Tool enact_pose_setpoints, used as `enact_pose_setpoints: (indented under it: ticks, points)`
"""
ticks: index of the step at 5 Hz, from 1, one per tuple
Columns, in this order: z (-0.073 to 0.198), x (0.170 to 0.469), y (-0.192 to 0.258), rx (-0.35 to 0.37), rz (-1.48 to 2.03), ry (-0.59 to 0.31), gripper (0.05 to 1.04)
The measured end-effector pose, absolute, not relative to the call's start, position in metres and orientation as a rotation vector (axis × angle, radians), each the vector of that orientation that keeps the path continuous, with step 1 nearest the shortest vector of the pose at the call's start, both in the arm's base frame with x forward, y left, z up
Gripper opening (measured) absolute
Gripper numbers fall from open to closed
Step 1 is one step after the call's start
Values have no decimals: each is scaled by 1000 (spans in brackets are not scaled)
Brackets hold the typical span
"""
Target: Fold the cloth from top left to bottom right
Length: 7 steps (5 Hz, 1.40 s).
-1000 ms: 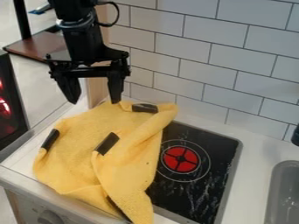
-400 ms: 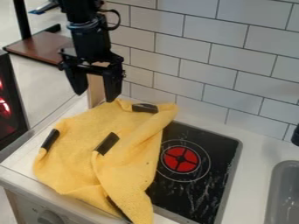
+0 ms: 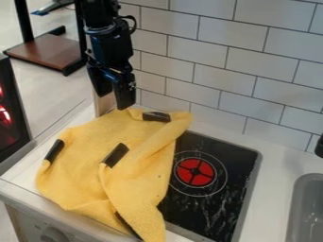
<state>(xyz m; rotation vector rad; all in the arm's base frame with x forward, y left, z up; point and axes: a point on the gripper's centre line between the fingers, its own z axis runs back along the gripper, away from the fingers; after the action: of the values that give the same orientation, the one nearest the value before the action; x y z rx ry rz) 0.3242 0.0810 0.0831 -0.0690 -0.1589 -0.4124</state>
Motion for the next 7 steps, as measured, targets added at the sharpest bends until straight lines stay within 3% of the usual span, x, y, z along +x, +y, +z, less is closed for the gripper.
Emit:
enact_pose_setpoints:
  ticks: [2,3,5,7]
  points:
    - [69,345,78,-115,-547,-168,999]
    - [52,360,80,-117,-562,-128,999]
    - [32,382,74,-82,-615,-137,999]
    - [29,385,54,-97,-694,-138,999]
